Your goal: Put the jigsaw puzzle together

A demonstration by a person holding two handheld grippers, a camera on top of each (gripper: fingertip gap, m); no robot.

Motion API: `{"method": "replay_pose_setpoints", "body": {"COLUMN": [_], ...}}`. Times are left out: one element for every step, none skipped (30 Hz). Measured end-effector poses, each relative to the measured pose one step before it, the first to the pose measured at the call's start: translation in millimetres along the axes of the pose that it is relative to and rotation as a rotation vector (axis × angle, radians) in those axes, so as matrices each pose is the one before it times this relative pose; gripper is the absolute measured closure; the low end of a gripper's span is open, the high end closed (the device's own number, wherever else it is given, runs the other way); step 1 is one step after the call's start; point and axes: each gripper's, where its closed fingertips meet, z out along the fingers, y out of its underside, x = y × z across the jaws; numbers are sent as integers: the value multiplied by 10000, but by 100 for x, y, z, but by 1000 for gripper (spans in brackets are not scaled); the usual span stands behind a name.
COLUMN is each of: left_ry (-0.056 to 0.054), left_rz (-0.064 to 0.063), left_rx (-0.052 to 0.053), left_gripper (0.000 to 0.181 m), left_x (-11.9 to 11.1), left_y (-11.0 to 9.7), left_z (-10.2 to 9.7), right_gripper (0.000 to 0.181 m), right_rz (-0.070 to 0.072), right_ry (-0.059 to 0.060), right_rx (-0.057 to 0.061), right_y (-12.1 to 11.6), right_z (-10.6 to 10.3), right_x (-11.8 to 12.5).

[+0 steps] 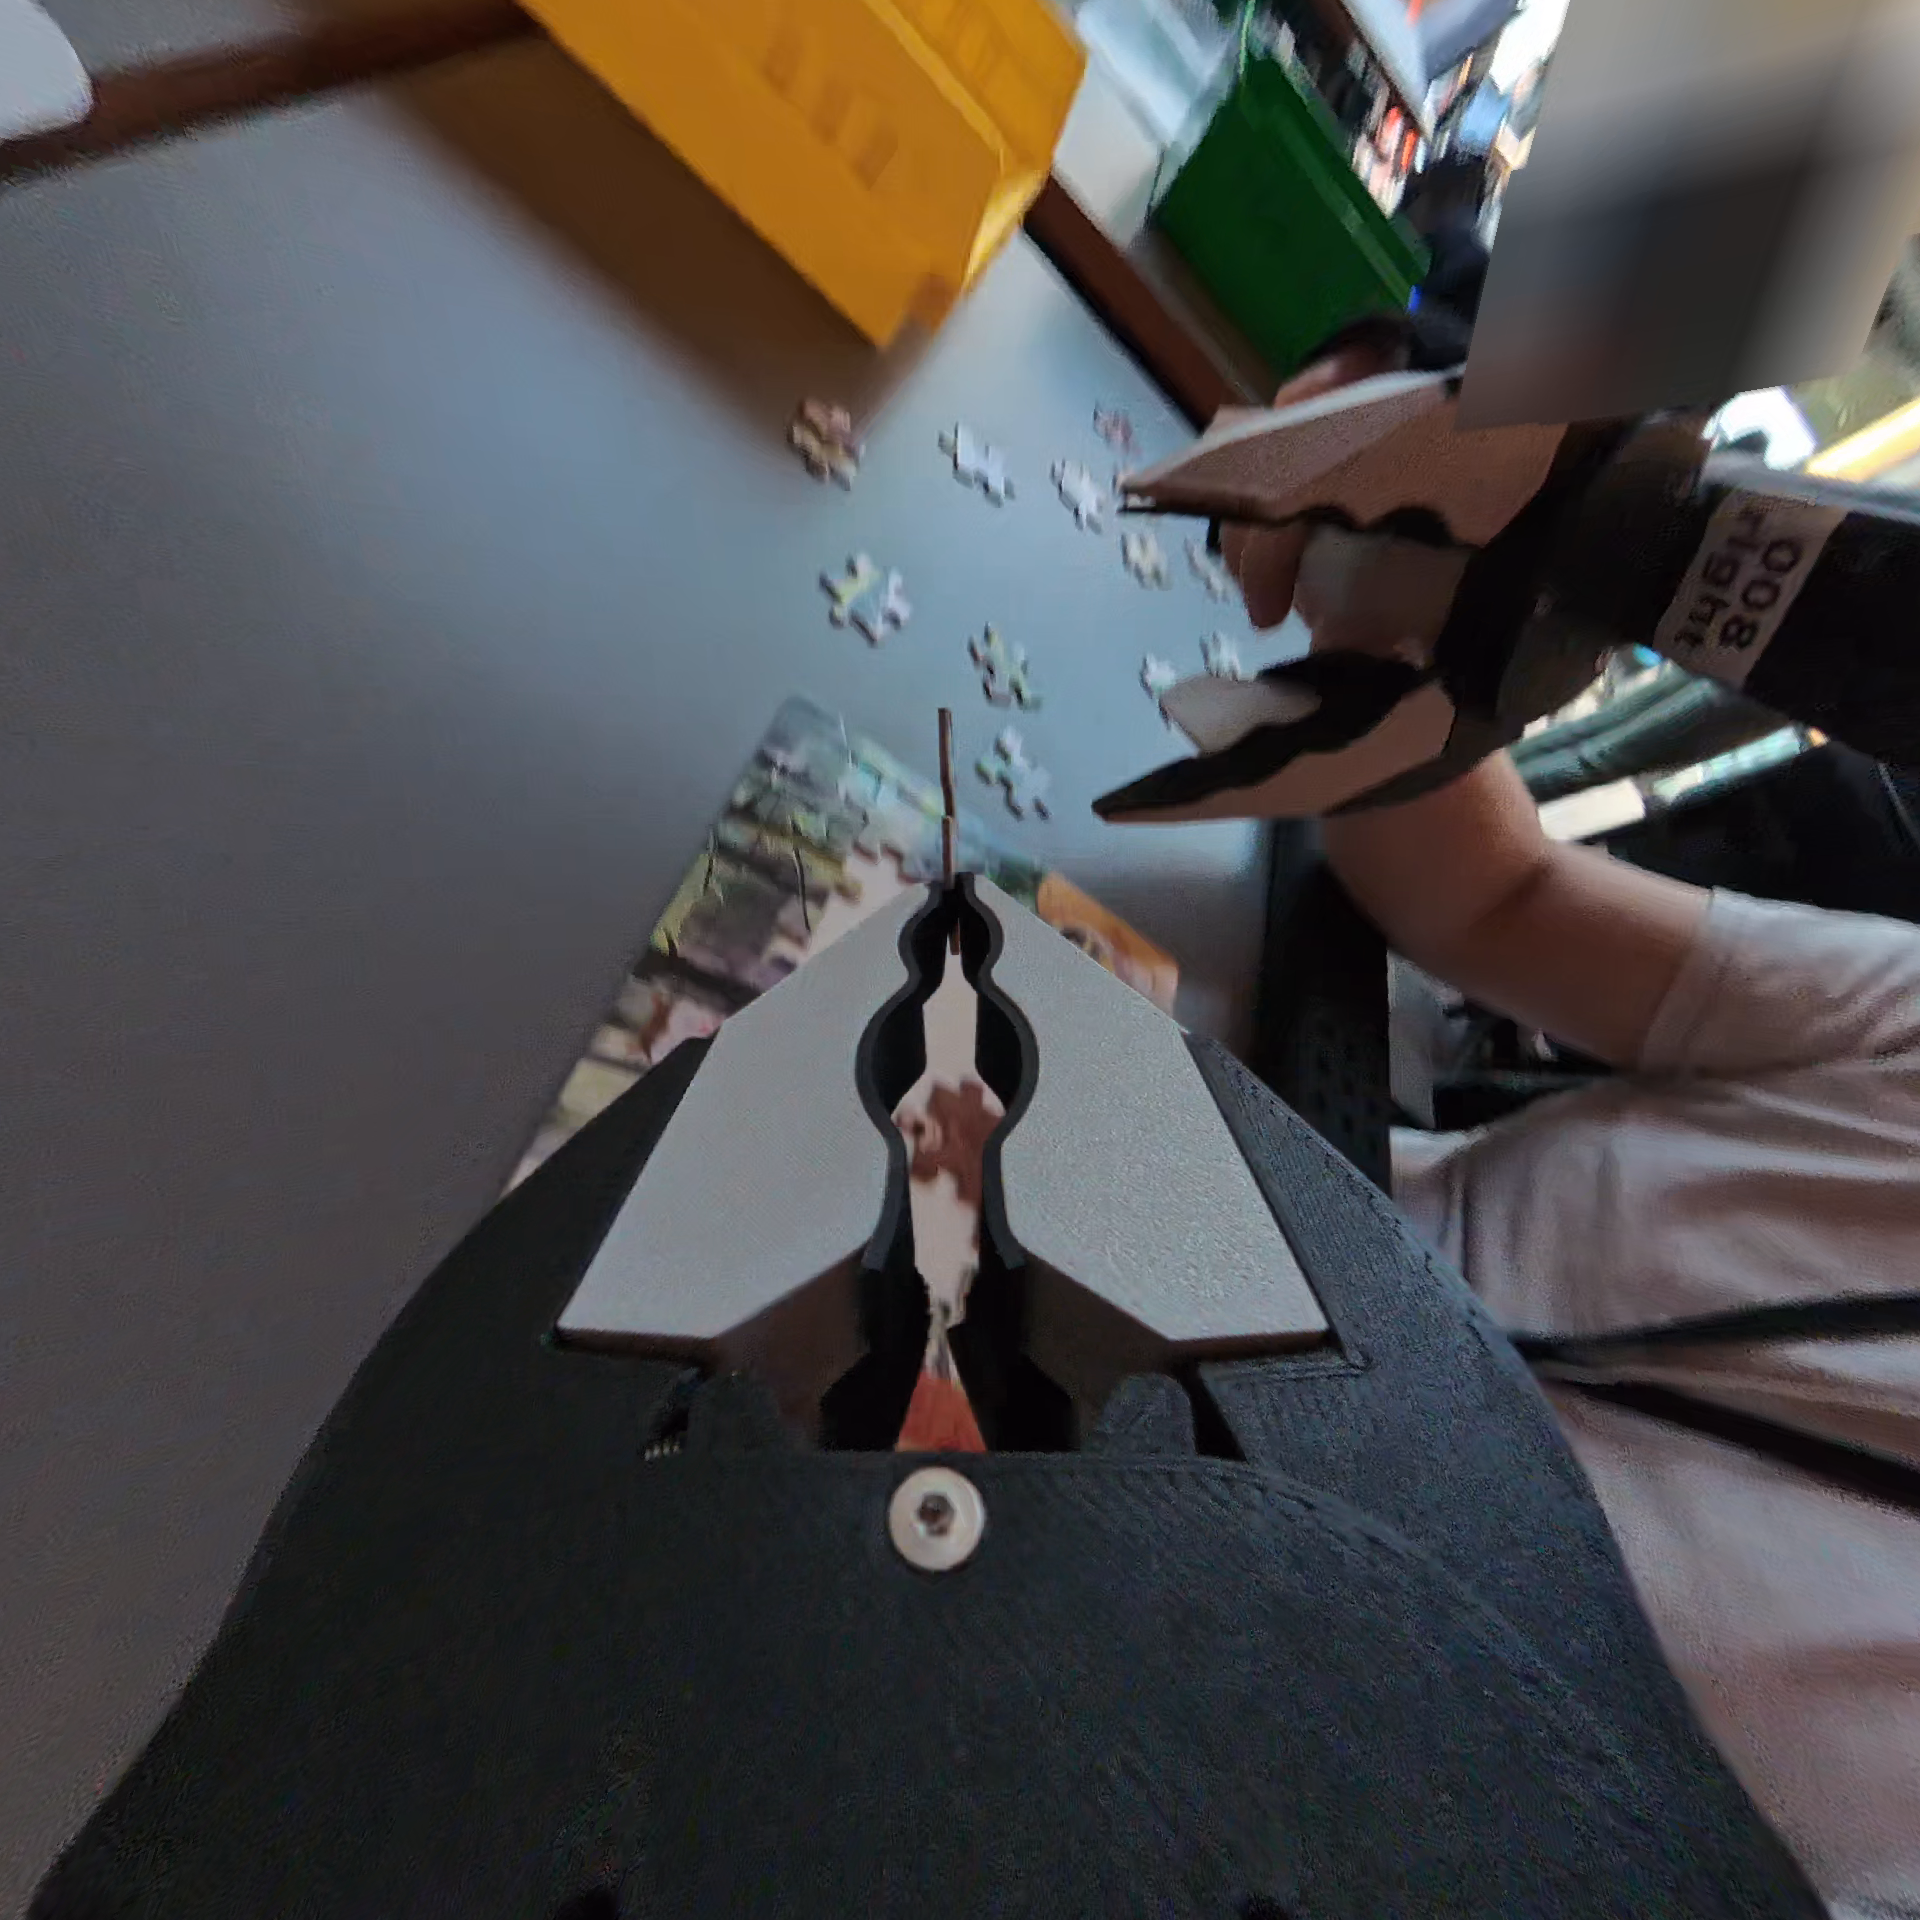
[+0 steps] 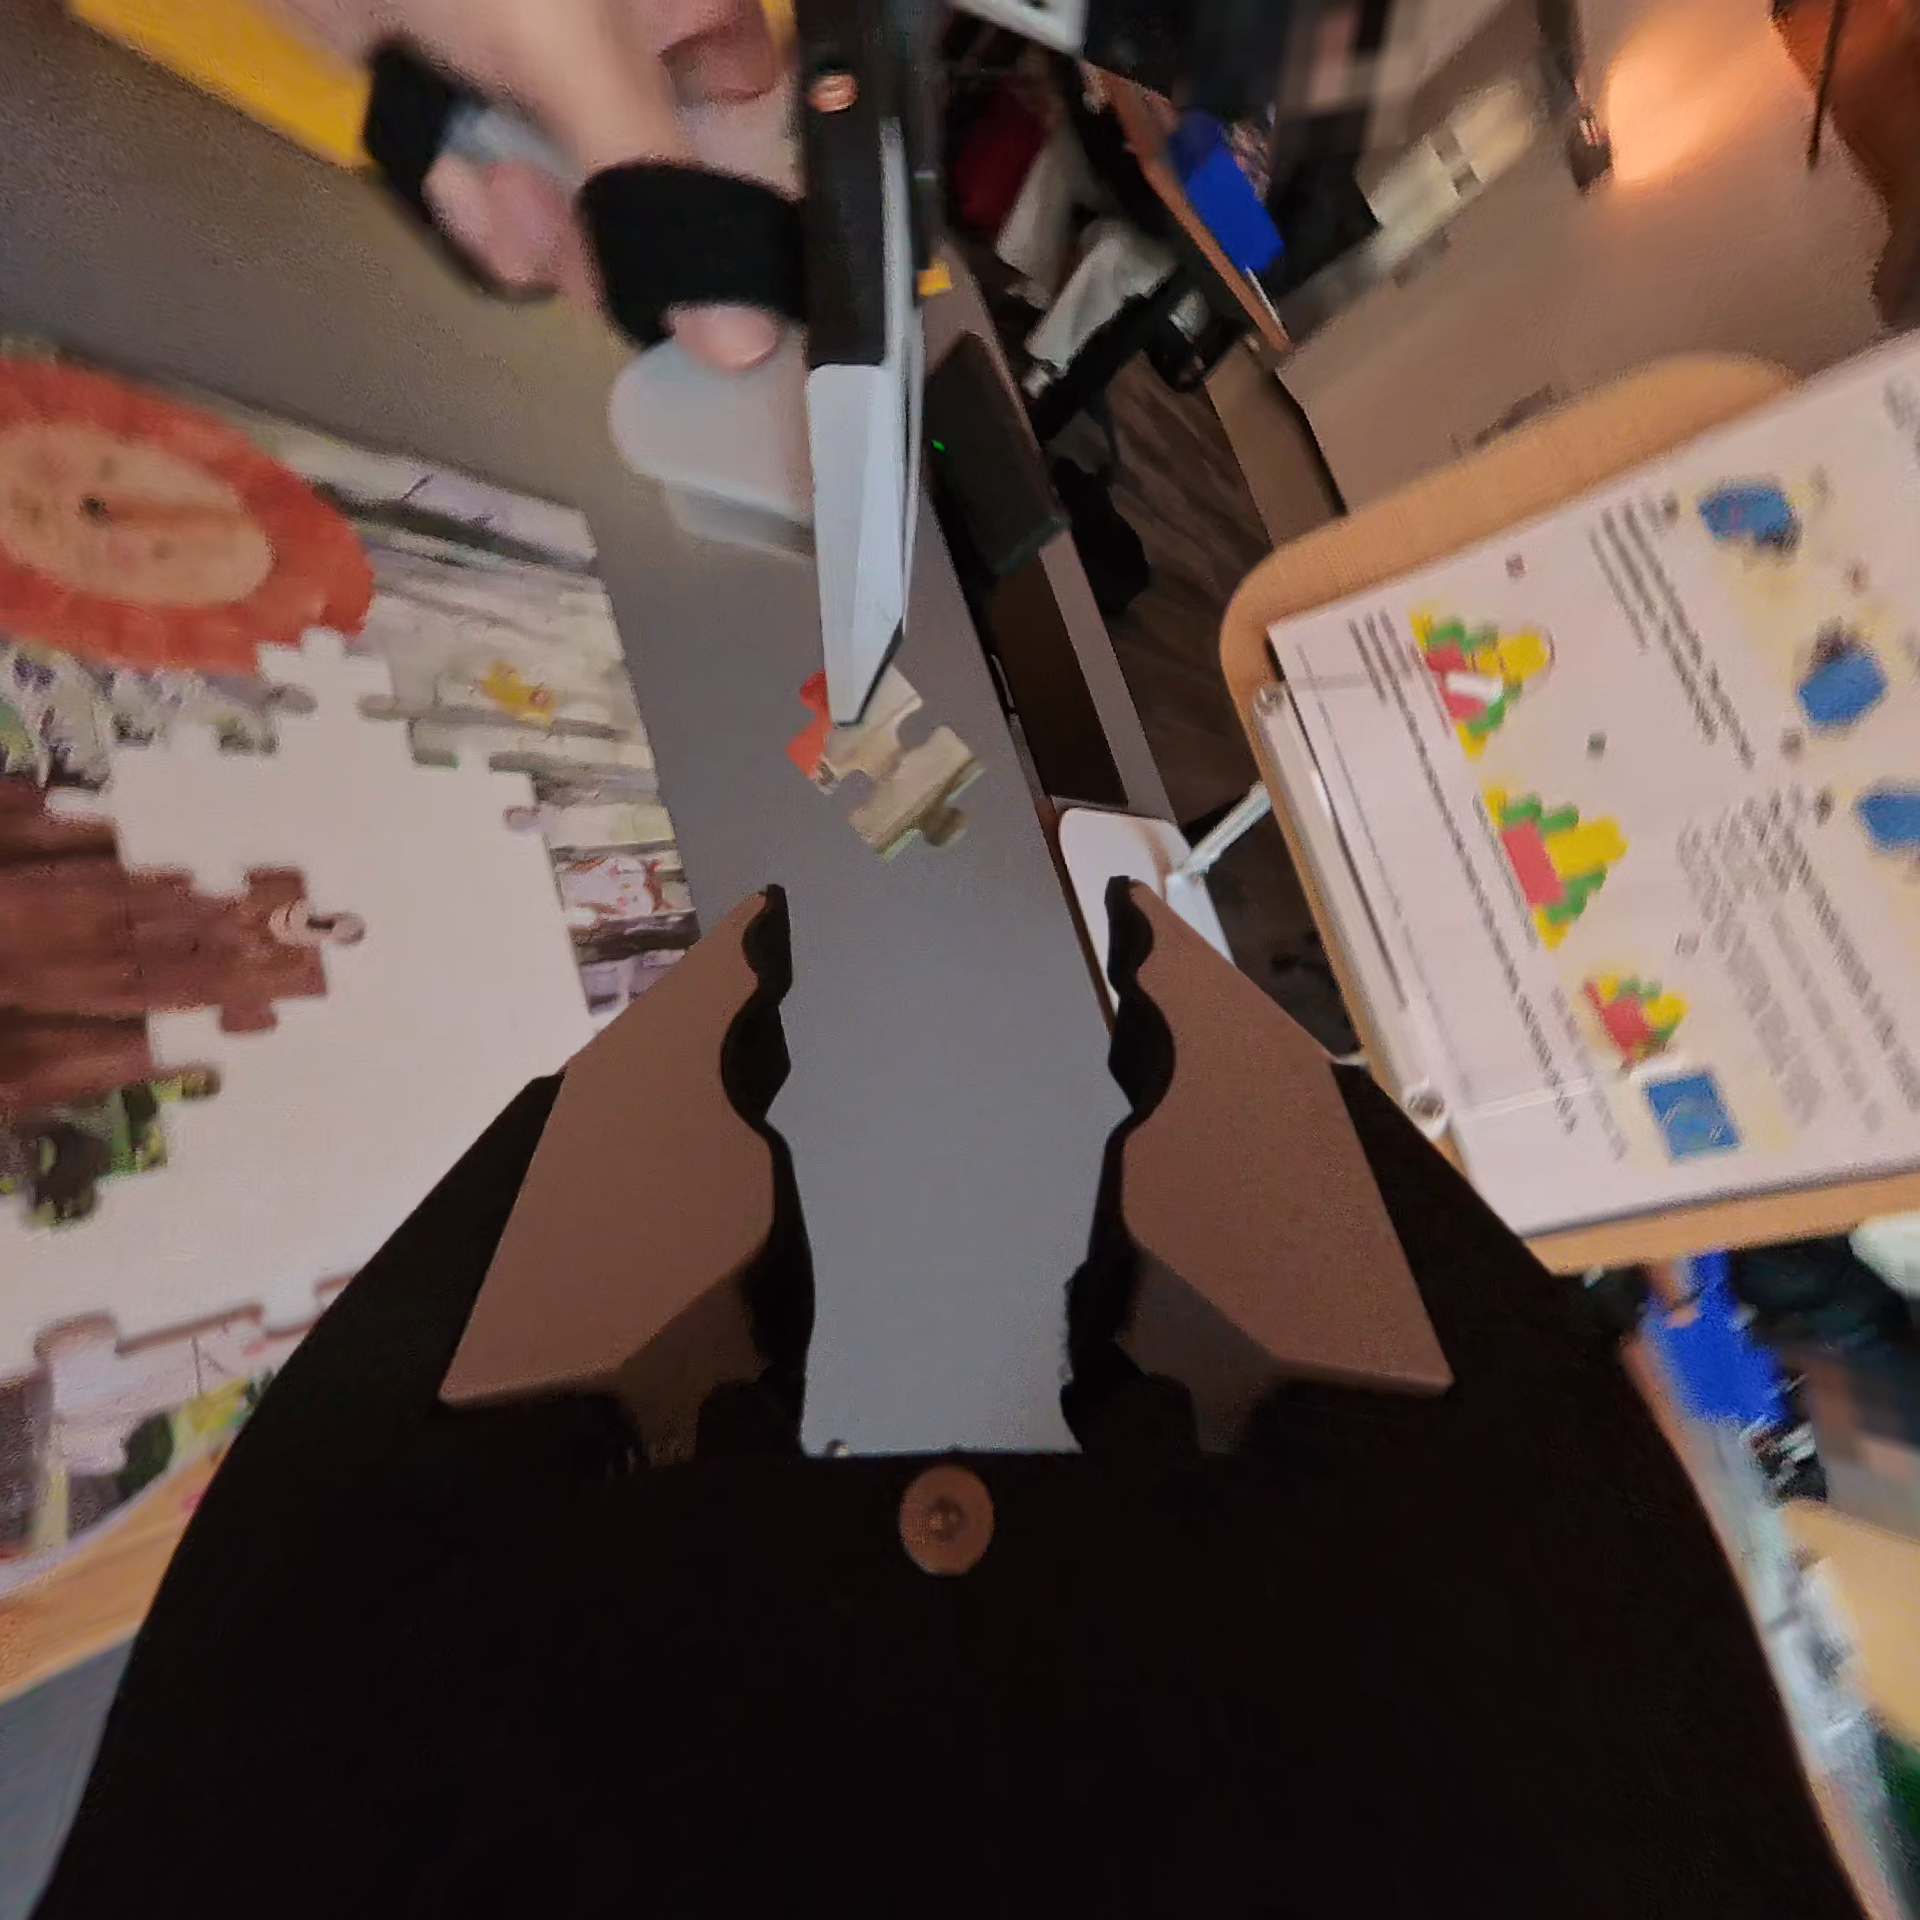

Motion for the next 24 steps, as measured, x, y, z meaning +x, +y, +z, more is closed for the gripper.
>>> {"method": "replay_pose_setpoints", "body": {"left_ry": [45, 15, 15, 82, 66, -1, 38, 89, 83, 59, 39, 48, 60, 58, 32, -31, 2, 68, 13, 8, 59, 65, 15, 10], "left_rz": [-79, -97, -95, -122, -121, -97, -92, -68, -34, -8, 18, 33, 36, 26, 3, -34, -41, 4, 49, 42, 37, 53, 39, 12], "left_rx": [-1000, -746, -452, -260, -117, -7, -15, -49, -53, -66, -71, -67, -62, -51, -3, -7, -33, -42, -40, -25, -6, 21, 2, -31], "left_gripper": [181, 181, 181, 181, 181, 181, 181, 181, 181, 181, 181, 181, 181, 181, 181, 181, 181, 181, 181, 181, 181, 181, 181, 181], "left_x": [111, 67, 23, 74, 8, -117, -59, 44, 65, 39, 36, 62, 90, 80, 38, -88, -54, 80, 32, 45, 132, 154, 67, 34], "left_y": [1755, 1545, 1145, 777, 458, 207, 169, 199, 191, 175, 155, 121, 91, 67, -16, -15, 40, 57, 60, 37, -4, -46, -28, 54], "left_z": [-658, -529, -395, -288, -253, -216, -169, -105, -71, -35, -19, 20, 42, 60, 47, 44, 59, 64, 43, 21, 6, 5, 4, 20], "right_gripper": [122, 124, 127, 127, 127, 126, 126, 127, 128, 130, 133, 138, 143, 146, 145, 144, 145, 145, 145, 145, 145, 145, 150, 150], "right_rz": [-902, -527, -279, -202, -108, -65, -152, -226, -121, 30, 58, 30, 26, -7, -63, -11, 36, 57, 43, -12, -1, 34, 28, -15], "right_ry": [-297, -357, -438, -404, -542, -431, -60, 221, 36, 23, 59, -28, -35, -70, -86, -59, 27, -16, 9, 44, 15, 8, -16, -10], "right_rx": [196, 322, 273, 214, 76, -113, -120, -66, -24, -25, -4, 31, -48, -110, -116, -43, 75, 87, -1, -47, -25, 35, 52, 39], "right_y": [-788, -1172, -1188, -1001, -691, -293, -154, -74, -15, 72, 107, 94, 222, 271, 254, 81, -119, -137, -11, 89, 59, -37, -74, -49], "right_z": [71, 345, 609, 773, 836, 815, 659, 466, 319, 234, 158, 103, 80, 99, 115, 81, 36, 28, 43, 63, 37, 23, -22, -38], "right_x": [-1092, -1154, -1166, -1023, -1099, -817, -207, 240, -29, 8, 74, -83, -84, -160, -211, -163, 7, -25, 46, 83, 20, -6, -55, -30]}}
